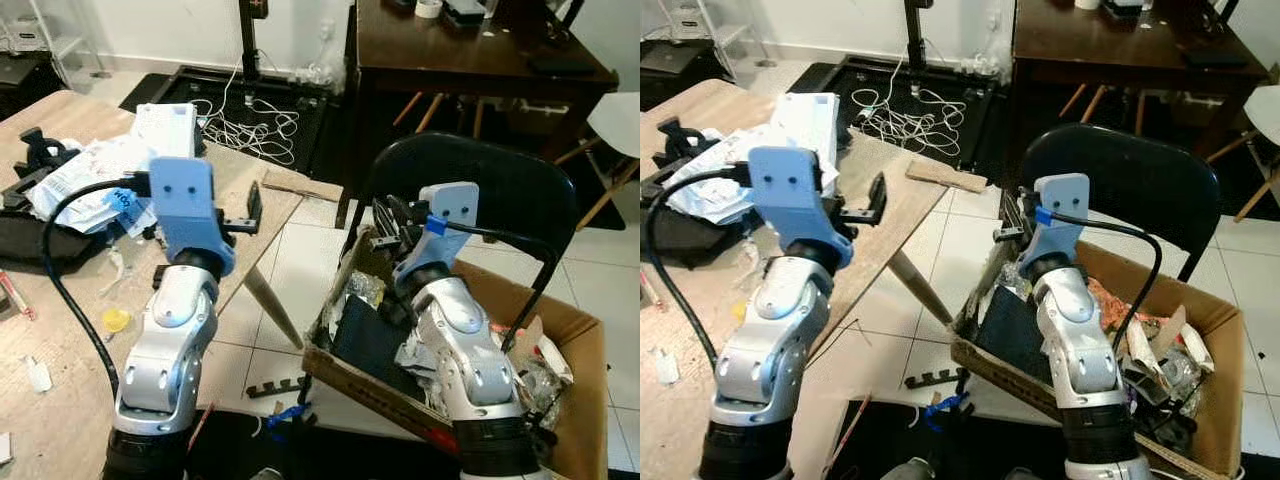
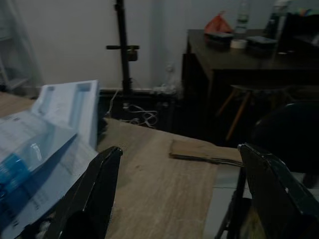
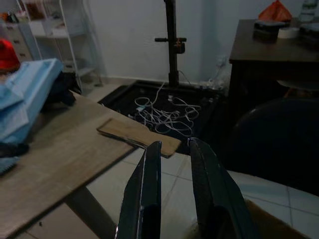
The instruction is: Picking trash to rubbish bin
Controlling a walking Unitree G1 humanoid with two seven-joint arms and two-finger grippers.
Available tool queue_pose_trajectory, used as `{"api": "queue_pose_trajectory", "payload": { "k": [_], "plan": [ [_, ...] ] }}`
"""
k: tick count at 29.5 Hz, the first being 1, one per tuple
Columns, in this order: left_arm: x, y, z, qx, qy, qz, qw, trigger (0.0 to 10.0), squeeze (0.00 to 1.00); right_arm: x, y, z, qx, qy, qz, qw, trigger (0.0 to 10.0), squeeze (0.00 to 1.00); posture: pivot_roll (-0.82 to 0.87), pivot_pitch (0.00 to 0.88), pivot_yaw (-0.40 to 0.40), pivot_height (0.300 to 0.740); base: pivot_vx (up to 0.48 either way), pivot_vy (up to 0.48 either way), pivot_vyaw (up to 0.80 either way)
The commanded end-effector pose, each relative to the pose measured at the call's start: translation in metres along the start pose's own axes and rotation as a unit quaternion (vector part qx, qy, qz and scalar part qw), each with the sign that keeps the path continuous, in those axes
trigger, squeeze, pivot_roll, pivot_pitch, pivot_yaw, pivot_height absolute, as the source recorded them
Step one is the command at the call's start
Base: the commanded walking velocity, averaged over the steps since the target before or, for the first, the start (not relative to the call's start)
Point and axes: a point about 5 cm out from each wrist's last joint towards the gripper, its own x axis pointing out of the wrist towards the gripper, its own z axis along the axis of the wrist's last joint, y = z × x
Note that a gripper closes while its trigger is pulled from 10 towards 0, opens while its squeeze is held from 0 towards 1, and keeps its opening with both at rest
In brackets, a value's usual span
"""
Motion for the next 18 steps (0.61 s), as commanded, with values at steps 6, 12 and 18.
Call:
{"api": "queue_pose_trajectory", "payload": {
  "k": [6,12,18],
  "plan": [
    [-0.003,-0.009,-0.009,0.005,0.029,-0.031,0.999,10.0,0.00,-0.004,-0.006,-0.003,0.010,0.012,-0.016,1.000,10.0,0.00,0.11,0.146,-0.004,0.740,0.000,0.000,0.00],
    [-0.003,-0.011,-0.012,0.008,0.037,-0.039,0.999,10.0,0.00,-0.006,-0.007,-0.009,0.025,0.031,-0.026,0.999,10.0,0.00,0.11,0.153,0.005,0.740,0.000,0.000,-0.41],
    [-0.003,-0.013,-0.014,-0.001,0.046,-0.050,0.998,10.0,0.00,-0.010,-0.011,-0.012,0.027,0.037,-0.039,0.998,10.0,0.00,0.11,0.158,0.011,0.740,0.000,0.000,-0.60]
  ]
}}
